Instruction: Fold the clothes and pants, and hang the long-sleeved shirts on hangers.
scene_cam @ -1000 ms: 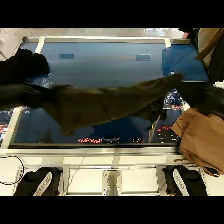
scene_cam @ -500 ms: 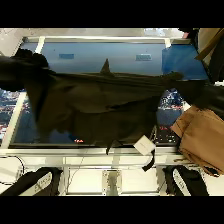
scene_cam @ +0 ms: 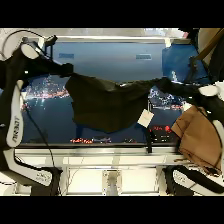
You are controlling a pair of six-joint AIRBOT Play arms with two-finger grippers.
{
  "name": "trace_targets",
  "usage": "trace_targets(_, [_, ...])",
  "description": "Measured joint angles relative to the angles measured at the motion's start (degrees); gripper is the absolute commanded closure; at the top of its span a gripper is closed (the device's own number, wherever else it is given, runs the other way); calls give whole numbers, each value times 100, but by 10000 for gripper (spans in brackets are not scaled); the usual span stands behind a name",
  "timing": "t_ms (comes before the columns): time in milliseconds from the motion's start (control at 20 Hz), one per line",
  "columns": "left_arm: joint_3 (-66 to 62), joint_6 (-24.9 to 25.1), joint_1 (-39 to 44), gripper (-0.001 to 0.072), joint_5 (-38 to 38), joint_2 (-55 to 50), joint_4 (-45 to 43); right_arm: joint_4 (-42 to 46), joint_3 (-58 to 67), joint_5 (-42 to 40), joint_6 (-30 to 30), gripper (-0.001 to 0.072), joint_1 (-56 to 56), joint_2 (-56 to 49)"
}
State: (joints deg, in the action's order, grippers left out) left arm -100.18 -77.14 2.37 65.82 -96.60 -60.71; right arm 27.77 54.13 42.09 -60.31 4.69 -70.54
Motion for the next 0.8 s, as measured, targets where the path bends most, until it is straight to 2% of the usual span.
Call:
trace_targets(100, [-2,61,52,694,-509,-162,151,-343,-2,-562,339,685,-254,-507])
trace_targets(150, [-2,74,76,676,-682,-219,236,-426,22,-754,468,650,-369,-702])
trace_targets(200, [0,94,87,598,-817,-264,258,-544,76,-1005,577,470,-476,-863])
trace_targets(250, [-2,109,81,303,-964,-280,267,-612,149,-1182,658,301,-555,-984])
trace_targets(300, [-4,111,72,21,-1045,-293,293,-656,238,-1316,719,299,-605,-1060])
trace_targets(400, [-4,111,26,15,-1034,-258,358,-691,485,-1460,791,300,-616,-1123])
trace_targets(450, [-11,107,-52,69,-994,-177,358,-651,621,-1445,809,301,-570,-1106])
trace_targets(500, [-13,87,-155,158,-855,-87,354,-518,758,-1335,807,301,-481,-1040])
trace_targets(600, [-9,79,-463,217,-299,177,341,-98,940,-988,634,301,-190,-815])
trace_targets(800, [684,11,-1235,217,949,1049,260,1355,1001,258,-125,300,584,-109])
